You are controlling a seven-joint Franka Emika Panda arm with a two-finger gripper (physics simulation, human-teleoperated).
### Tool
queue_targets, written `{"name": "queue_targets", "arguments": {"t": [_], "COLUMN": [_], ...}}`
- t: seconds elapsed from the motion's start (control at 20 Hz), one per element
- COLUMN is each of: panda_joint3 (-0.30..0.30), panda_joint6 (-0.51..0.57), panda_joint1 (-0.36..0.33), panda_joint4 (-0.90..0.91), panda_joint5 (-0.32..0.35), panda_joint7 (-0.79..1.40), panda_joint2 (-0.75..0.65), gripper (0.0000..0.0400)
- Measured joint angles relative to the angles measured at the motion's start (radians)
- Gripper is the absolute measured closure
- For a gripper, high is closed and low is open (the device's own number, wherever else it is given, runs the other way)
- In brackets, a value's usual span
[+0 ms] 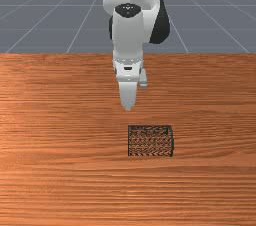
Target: Rotate the holder till the hole upward
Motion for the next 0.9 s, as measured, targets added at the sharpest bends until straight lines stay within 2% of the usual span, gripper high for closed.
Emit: {"name": "queue_targets", "arguments": {"t": [0.05, 0.1, 0.15, 0.2, 0.3, 0.35, 0.4, 0.45, 0.5, 0.6, 0.65, 0.7, 0.9], "panda_joint3": [0.0, 0.0, 0.0, 0.0, 0.0, -0.004, 0.003, 0.021, 0.026, 0.027, 0.006, 0.004, 0.019], "panda_joint6": [0.0, 0.0, 0.0, 0.0, 0.0, 0.026, 0.007, 0.03, 0.031, 0.032, 0.031, 0.031, 0.025], "panda_joint1": [0.0, 0.0, 0.0, 0.0, 0.0, 0.01, 0.012, -0.002, -0.003, 0.007, 0.037, 0.05, 0.105], "panda_joint4": [0.0, 0.0, 0.0, 0.0, 0.018, -0.001, 0.01, 0.0, -0.001, 0.0, 0.001, 0.003, 0.021], "panda_joint5": [0.0, 0.0, 0.0, 0.0, 0.0, -0.013, -0.003, 0.032, 0.041, 0.036, 0.008, 0.008, -0.001], "panda_joint7": [0.0, 0.0, 0.0, 0.0, 0.0, 0.023, 0.024, -0.009, -0.01, 0.005, 0.091, 0.128, 0.208], "panda_joint2": [0.0, 0.0, 0.0, 0.0, 0.024, 0.026, 0.031, 0.031, 0.033, 0.034, 0.034, 0.036, 0.046], "gripper": [0.0157, 0.0252, 0.031, 0.0346, 0.038, 0.0388, 0.0393, 0.0395, 0.0397, 0.0399, 0.0399, 0.04, 0.04]}}
